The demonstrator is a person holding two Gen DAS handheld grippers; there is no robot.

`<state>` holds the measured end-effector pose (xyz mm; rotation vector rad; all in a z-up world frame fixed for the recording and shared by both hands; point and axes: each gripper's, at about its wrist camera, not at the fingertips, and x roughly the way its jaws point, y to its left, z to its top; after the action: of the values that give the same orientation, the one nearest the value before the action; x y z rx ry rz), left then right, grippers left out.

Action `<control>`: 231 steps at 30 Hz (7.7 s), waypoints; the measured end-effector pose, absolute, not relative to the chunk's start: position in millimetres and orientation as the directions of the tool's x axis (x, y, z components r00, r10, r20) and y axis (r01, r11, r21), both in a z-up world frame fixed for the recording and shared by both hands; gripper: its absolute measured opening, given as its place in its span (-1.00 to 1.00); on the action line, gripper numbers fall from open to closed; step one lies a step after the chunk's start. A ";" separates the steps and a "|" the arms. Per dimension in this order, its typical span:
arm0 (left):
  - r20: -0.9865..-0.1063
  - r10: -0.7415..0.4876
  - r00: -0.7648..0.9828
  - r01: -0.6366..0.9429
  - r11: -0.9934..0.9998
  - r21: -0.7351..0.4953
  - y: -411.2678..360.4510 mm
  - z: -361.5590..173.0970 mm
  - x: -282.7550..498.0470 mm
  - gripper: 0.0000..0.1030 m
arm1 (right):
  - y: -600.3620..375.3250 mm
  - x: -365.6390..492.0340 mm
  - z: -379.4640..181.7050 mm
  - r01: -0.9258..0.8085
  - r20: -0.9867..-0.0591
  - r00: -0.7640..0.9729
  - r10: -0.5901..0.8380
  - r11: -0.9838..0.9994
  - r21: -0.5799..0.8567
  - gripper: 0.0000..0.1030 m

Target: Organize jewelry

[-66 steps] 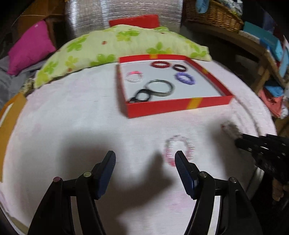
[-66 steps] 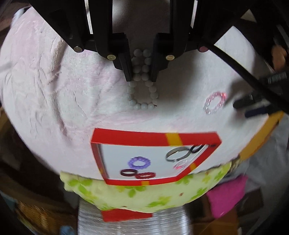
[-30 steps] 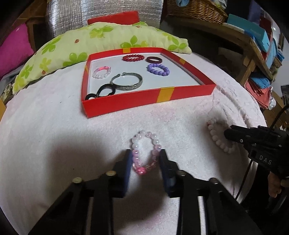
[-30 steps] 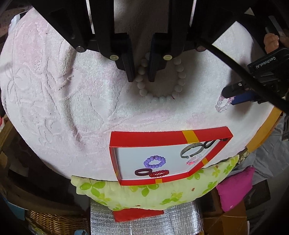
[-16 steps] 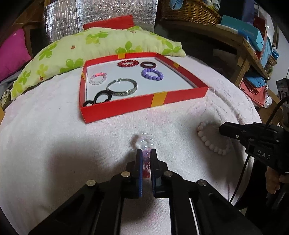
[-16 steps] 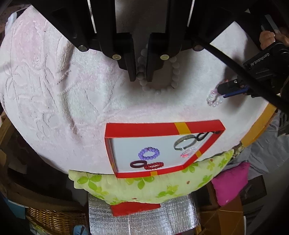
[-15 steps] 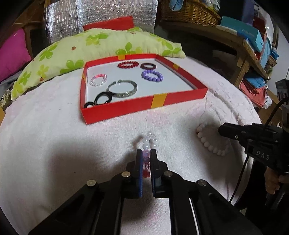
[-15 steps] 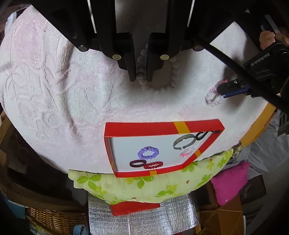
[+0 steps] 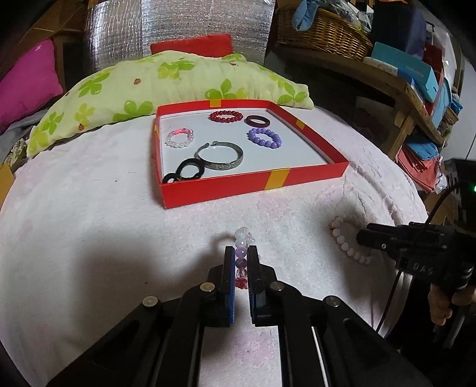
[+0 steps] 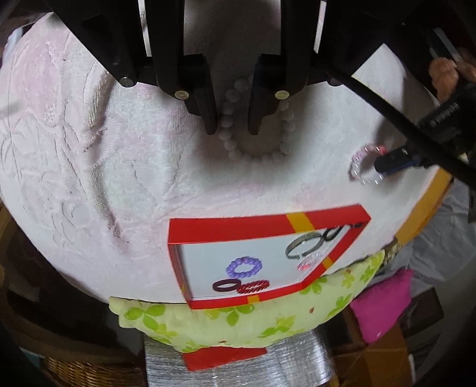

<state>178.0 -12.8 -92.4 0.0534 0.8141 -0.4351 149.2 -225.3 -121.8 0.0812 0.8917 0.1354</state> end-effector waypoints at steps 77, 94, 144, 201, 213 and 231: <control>-0.619 -0.442 0.649 0.422 0.886 -0.192 -72.5 -15.6 317.4 -0.85 | -269.2 258.0 -34.4 -0.126 -0.558 0.755 0.345 0.911 0.393 -0.79; -0.678 -0.418 0.605 0.418 0.891 -0.177 -80.8 -54.3 361.9 -0.85 | -243.5 287.9 -59.5 -0.160 -0.580 0.663 0.474 0.846 0.508 -0.79; -0.710 -0.194 0.677 0.371 0.923 0.100 -106.9 -67.2 362.9 -0.26 | -254.9 301.2 -78.6 -0.033 -0.670 0.661 0.338 0.905 0.425 -0.74; -0.675 -0.003 0.737 0.110 0.987 0.115 -48.5 -21.8 233.7 0.42 | -255.1 229.1 -48.8 -0.028 -0.658 0.741 0.136 0.985 0.172 0.10; -0.699 0.024 0.714 0.050 0.995 0.085 -33.3 -31.5 209.9 0.42 | -239.1 208.6 -47.8 -0.057 -0.649 0.749 0.134 0.989 0.139 0.10; -0.720 0.069 0.691 0.003 0.995 0.098 -30.2 -23.0 169.2 0.47 | -203.4 127.5 -40.3 -0.116 -0.588 0.799 0.126 0.992 0.054 0.18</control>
<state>169.2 -30.2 -23.0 0.0944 0.8076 0.0368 127.5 -203.4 -40.3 0.0157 0.6320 0.1299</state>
